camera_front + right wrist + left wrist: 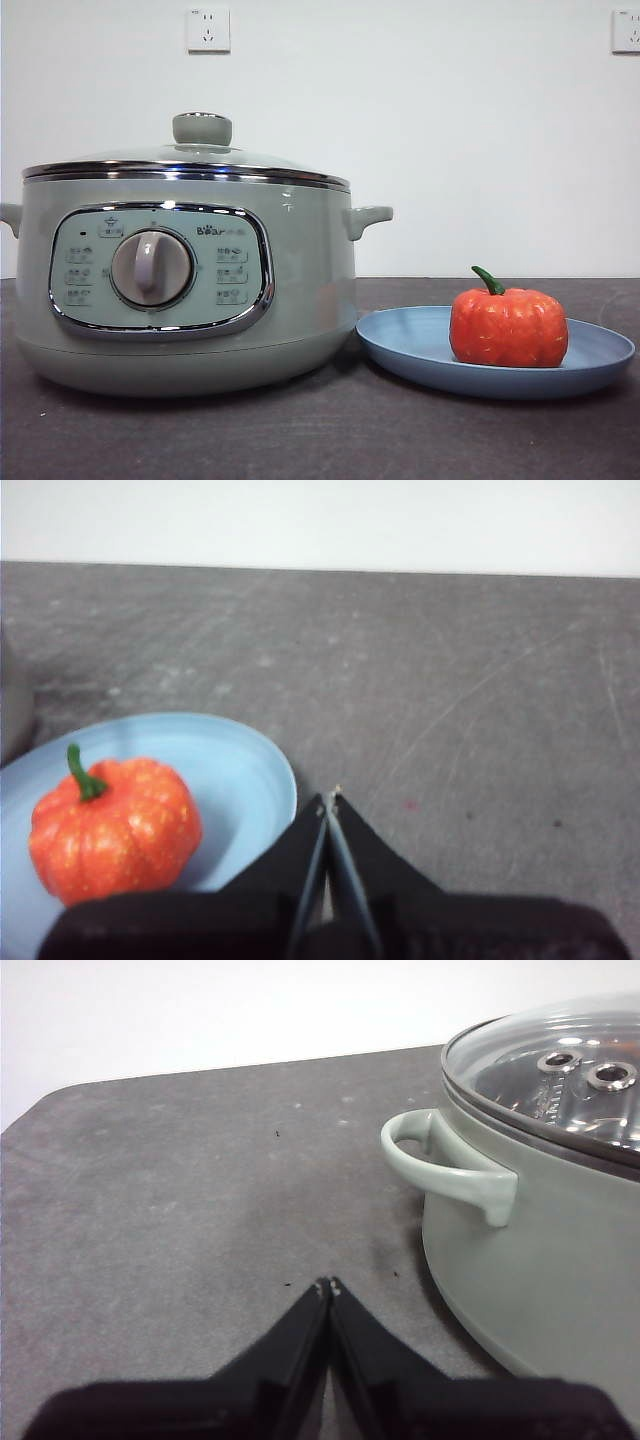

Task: Take the pumpkin out from the steamer,put the pumpkin in the blue plate,close the lid

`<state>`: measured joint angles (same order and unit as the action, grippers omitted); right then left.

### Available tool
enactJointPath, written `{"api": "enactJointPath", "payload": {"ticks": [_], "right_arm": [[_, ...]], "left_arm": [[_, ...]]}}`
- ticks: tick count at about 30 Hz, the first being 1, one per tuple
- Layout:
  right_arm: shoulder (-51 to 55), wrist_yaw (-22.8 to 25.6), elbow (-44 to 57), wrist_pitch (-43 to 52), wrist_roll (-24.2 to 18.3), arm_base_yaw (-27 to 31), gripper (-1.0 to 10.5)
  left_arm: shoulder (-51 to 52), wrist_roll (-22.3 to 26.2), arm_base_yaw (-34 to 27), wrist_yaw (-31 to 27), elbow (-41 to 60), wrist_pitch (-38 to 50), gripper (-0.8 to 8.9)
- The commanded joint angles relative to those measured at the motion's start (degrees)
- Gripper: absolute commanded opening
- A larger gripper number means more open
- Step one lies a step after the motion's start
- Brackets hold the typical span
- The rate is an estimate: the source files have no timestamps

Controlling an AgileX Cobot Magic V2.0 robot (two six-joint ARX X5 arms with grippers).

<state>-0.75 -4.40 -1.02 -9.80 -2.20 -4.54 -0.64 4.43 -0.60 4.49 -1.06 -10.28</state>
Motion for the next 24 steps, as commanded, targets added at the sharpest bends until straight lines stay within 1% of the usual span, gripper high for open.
{"api": "enactJointPath", "payload": {"ticks": [1, 24], "right_arm": [[0.7, 0.13, 0.61, -0.28, 0.09, 0.02, -0.2], [-0.37, 0.28, 0.59, -0.26, 0.17, -0.02, -0.2]], "left_arm": [[0.09, -0.55, -0.22, 0.07, 0.92, 0.13, -0.03], [0.09, -0.55, -0.22, 0.07, 0.92, 0.13, -0.03]]}}
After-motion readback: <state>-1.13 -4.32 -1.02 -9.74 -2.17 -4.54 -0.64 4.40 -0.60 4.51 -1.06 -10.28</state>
